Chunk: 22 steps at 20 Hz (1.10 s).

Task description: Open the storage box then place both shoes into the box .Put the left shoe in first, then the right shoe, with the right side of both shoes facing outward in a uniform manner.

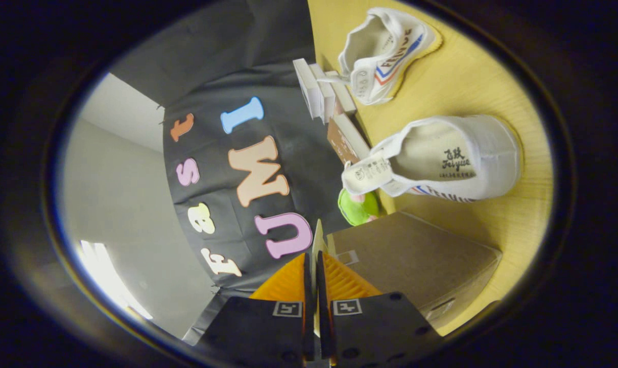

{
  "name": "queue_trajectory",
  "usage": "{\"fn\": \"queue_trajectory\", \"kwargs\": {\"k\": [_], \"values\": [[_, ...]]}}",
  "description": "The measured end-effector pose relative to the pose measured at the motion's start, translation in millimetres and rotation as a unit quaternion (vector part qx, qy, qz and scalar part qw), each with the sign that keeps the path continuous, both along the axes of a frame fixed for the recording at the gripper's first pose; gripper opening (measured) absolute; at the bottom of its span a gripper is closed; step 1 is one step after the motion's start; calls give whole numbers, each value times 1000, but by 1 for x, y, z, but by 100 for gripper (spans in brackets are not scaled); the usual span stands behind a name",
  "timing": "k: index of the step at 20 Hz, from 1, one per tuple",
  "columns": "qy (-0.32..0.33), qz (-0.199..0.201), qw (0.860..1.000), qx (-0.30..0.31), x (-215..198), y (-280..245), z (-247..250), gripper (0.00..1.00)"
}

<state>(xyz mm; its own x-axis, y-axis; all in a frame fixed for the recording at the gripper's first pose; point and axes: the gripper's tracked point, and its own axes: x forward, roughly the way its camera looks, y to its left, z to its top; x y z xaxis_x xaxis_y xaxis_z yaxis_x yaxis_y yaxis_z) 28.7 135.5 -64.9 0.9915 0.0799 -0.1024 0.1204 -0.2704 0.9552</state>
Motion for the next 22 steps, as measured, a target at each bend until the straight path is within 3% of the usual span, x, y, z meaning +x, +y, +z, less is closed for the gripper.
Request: {"fn": "queue_trajectory", "kwargs": {"k": [10, 16, 22], "values": [[-84, 67, 988, -110, 19, 39, 111, 13], [-130, 115, 972, -160, 32, 97, 162, 14], [-168, 166, 956, -176, 25, 161, 182, 14]]}}
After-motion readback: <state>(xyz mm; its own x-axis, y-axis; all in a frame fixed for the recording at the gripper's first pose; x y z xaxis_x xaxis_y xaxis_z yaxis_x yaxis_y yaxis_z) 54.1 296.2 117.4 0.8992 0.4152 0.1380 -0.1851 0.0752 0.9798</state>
